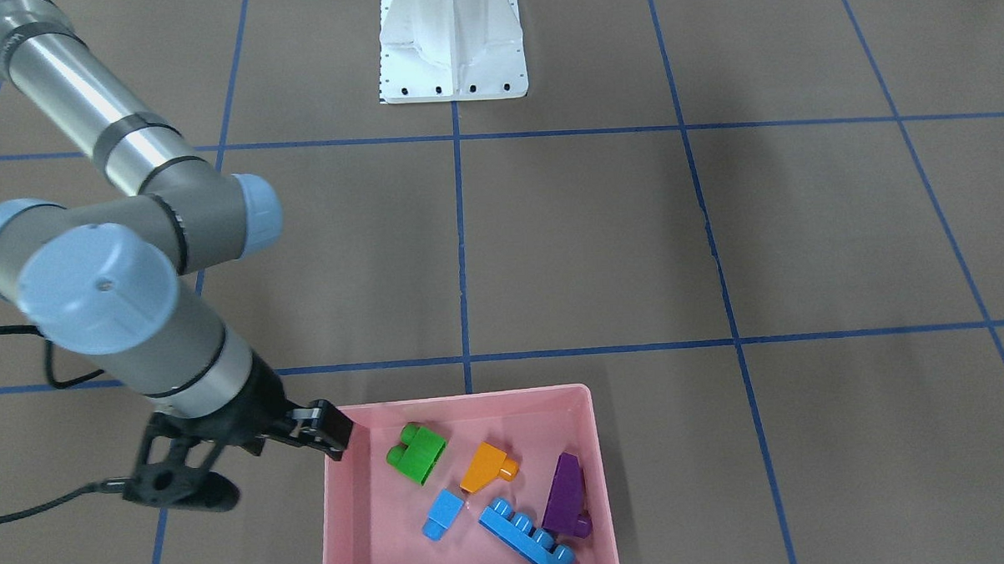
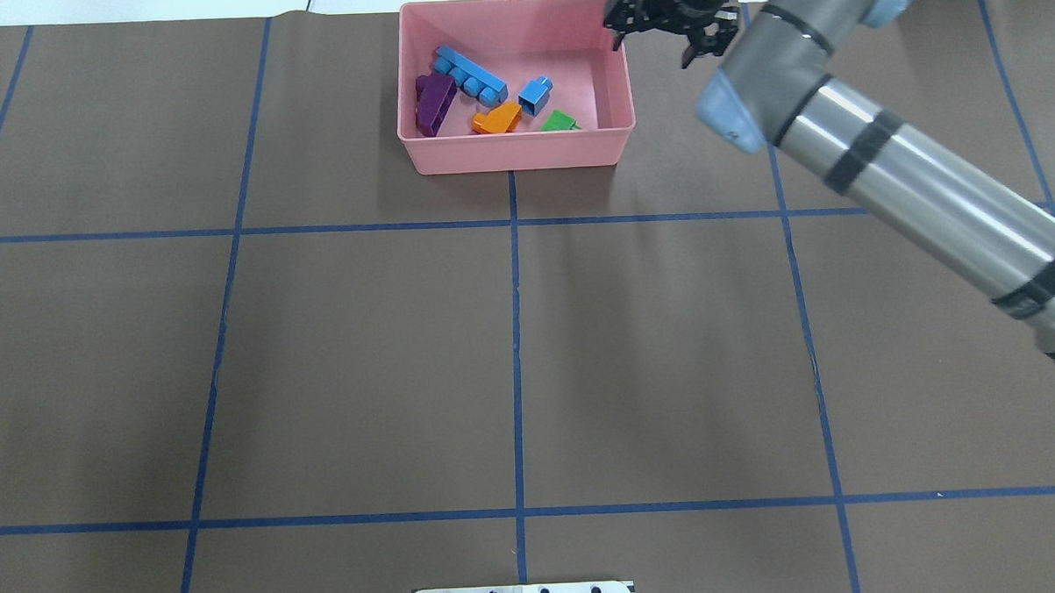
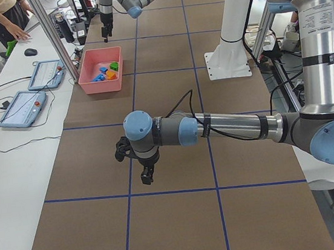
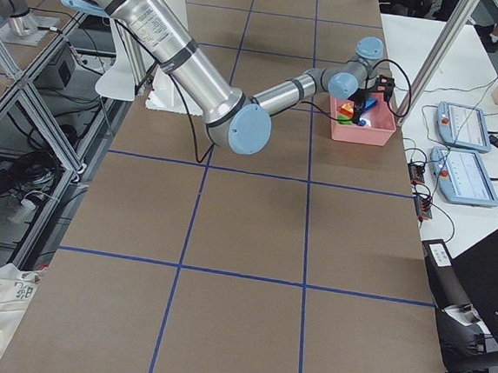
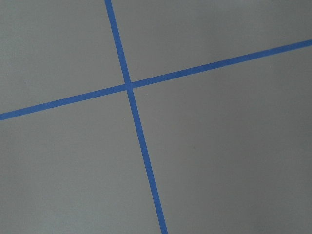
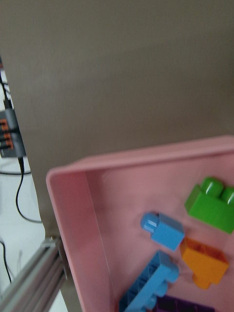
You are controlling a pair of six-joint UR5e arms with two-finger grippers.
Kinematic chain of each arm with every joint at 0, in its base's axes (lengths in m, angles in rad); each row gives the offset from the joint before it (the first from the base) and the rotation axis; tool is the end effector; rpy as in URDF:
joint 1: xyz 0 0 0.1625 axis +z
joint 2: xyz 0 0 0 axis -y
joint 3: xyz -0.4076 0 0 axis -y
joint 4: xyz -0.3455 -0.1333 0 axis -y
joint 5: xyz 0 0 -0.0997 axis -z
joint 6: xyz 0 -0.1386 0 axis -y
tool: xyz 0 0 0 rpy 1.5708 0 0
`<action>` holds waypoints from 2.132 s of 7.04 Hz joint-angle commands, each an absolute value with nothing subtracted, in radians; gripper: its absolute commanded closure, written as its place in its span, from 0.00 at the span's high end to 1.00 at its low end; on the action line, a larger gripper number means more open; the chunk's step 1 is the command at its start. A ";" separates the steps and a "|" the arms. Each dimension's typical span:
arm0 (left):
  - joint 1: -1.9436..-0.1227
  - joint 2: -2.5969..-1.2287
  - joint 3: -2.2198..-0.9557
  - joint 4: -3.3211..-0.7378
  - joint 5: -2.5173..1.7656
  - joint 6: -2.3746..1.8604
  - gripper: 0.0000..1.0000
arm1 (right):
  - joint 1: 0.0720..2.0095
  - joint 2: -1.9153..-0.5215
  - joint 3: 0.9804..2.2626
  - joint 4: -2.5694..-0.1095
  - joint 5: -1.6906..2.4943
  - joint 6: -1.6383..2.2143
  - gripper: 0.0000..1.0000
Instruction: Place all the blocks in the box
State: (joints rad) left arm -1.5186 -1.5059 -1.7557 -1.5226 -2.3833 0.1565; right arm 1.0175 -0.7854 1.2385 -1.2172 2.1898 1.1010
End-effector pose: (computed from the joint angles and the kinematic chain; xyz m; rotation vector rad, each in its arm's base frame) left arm -0.0106 -0.4240 0.6158 0.1103 0.8093 0.2262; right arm -0.3488 -0.6653 0.3056 0.0979 -0.9701 0.2543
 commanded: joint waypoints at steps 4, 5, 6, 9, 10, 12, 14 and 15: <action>-1.572 -1.505 -1.706 -1.519 -2.384 0.222 1.00 | 1.409 -1.654 1.661 -1.218 2.396 0.399 1.00; -1.578 -1.505 -1.695 -1.516 -2.384 0.229 1.00 | 1.460 -1.728 1.664 -1.218 2.396 0.303 1.00; -1.580 -1.503 -1.680 -1.513 -2.381 0.227 1.00 | 1.492 -1.774 1.664 -1.219 2.396 0.244 1.00; -1.578 -1.502 -1.689 -1.514 -2.381 0.124 1.00 | 1.456 -1.709 1.692 -1.387 2.395 0.244 1.00; -1.578 -1.503 -1.689 -1.516 -2.381 0.086 1.00 | 1.465 -1.644 1.718 -1.560 2.382 0.214 1.00; -1.577 -1.503 -1.697 -1.516 -2.381 0.081 1.00 | 1.505 -1.635 1.732 -1.653 2.365 0.054 1.00; -1.577 -1.502 -1.698 -1.525 -2.370 0.092 1.00 | 1.566 -1.643 1.732 -1.666 2.350 -0.052 1.00; -1.577 -1.503 -1.700 -1.531 -2.370 0.094 1.00 | 1.568 -1.637 1.732 -1.666 2.349 -0.052 1.00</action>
